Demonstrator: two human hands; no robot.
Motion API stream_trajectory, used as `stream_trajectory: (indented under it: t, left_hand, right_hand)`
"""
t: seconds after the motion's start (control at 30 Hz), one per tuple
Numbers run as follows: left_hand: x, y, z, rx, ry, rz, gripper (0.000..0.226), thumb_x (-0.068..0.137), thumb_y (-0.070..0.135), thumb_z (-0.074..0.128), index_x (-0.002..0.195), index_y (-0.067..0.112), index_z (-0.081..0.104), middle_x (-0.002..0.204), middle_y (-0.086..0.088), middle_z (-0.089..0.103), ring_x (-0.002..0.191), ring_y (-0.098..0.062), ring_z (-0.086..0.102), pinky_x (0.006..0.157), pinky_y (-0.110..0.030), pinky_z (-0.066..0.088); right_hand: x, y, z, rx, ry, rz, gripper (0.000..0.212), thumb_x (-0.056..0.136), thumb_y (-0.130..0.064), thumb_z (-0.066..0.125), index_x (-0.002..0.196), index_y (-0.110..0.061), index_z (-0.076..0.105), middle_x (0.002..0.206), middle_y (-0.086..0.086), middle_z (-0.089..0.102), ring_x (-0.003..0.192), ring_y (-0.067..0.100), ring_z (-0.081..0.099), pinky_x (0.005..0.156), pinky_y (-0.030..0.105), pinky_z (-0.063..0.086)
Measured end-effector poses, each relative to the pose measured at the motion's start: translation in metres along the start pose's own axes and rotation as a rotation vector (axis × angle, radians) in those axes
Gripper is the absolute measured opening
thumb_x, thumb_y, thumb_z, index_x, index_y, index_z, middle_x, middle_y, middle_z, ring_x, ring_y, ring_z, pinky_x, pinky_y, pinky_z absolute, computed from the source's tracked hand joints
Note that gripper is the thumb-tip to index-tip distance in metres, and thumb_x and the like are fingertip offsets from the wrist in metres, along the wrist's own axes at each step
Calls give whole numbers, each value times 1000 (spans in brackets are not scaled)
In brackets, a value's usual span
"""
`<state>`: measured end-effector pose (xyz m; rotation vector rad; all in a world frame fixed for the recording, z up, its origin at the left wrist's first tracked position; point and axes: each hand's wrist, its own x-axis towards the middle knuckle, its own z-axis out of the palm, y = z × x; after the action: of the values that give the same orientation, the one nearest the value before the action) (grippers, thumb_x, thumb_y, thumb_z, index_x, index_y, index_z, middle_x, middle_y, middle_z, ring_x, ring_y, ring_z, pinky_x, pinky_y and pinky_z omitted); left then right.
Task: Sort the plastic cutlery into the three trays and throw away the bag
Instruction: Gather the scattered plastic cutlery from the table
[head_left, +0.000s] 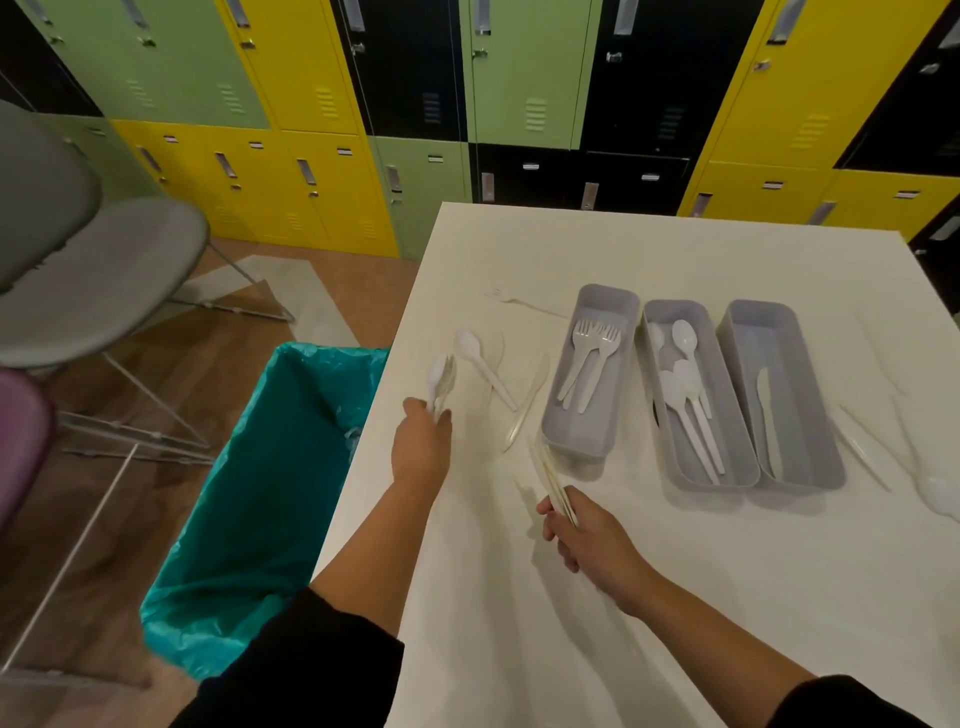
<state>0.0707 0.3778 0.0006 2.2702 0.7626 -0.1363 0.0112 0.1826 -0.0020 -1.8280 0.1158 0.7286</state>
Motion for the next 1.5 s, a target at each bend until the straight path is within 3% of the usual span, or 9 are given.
stream_trajectory:
  t: [0.13, 0.37, 0.63, 0.8, 1.07, 1.13, 1.23, 1.37, 1.5]
  left_hand:
    - [29, 25, 10, -117, -31, -58, 48, 91, 40, 56, 118, 2, 47, 117, -15, 61, 105, -28, 60, 77, -27, 41]
    - [61, 47, 32, 140, -86, -19, 65, 86, 57, 53, 123, 6, 37, 116, -12, 61, 107, -29, 61, 82, -35, 48]
    - [85, 44, 38, 363, -101, 90, 32, 92, 36, 50, 108, 8, 53, 106, -9, 64, 94, -25, 62, 73, -31, 46]
    - [86, 44, 41, 452, -113, 189, 28, 95, 17, 45, 118, 3, 45, 127, -15, 47, 101, -30, 58, 72, -32, 42]
    - [87, 42, 37, 462, -135, 189, 28, 95, 13, 49, 121, 3, 44, 122, -14, 55, 110, -26, 57, 88, -32, 47]
    - [87, 44, 37, 489, -159, 187, 27, 95, 11, 49, 121, 3, 47, 124, -14, 53, 111, -26, 56, 91, -31, 46]
    - [84, 46, 37, 540, -157, 200, 29, 95, 9, 48, 123, 1, 48, 129, -16, 49, 113, -27, 54, 92, -33, 47]
    - [78, 47, 38, 610, -132, 245, 31, 98, 17, 45, 125, 2, 45, 131, -15, 47, 119, -26, 47, 90, -32, 46]
    - [71, 50, 37, 581, -114, 248, 24, 99, 20, 42, 117, 6, 48, 114, -12, 60, 109, -25, 51, 76, -31, 43]
  right_hand:
    - [9, -9, 3, 33, 15, -5, 16, 95, -10, 41, 97, -14, 57, 71, -5, 58, 54, 11, 43, 51, 21, 38]
    - [22, -10, 1, 69, 27, -4, 16, 97, -13, 42, 96, -16, 57, 71, -1, 57, 48, 7, 42, 50, 21, 37]
    - [39, -21, 3, 154, 74, 14, 16, 96, -9, 43, 95, -16, 57, 68, -1, 57, 45, 6, 43, 49, 21, 38]
    - [52, -36, 5, 182, 58, -25, 16, 98, -11, 40, 98, -16, 55, 70, -1, 56, 45, 5, 44, 49, 20, 38]
    - [65, -49, -7, 178, 141, -54, 17, 98, -13, 40, 98, -19, 56, 71, 0, 57, 48, 8, 44, 51, 22, 40]
    - [67, -50, -14, 108, 197, -76, 14, 98, -15, 42, 97, -20, 55, 72, -2, 56, 51, 8, 44, 50, 18, 38]
    - [68, -48, -27, -228, 259, -178, 4, 93, -19, 53, 95, -21, 57, 78, -5, 58, 66, 10, 54, 58, 16, 42]
    - [64, -40, -38, -447, 244, -167, 18, 84, -17, 67, 100, -16, 60, 93, -2, 61, 85, 15, 61, 79, 28, 53]
    - [63, -37, -44, -546, 244, -179, 6, 84, -14, 65, 85, -17, 60, 85, -1, 65, 78, 13, 62, 73, 26, 52]
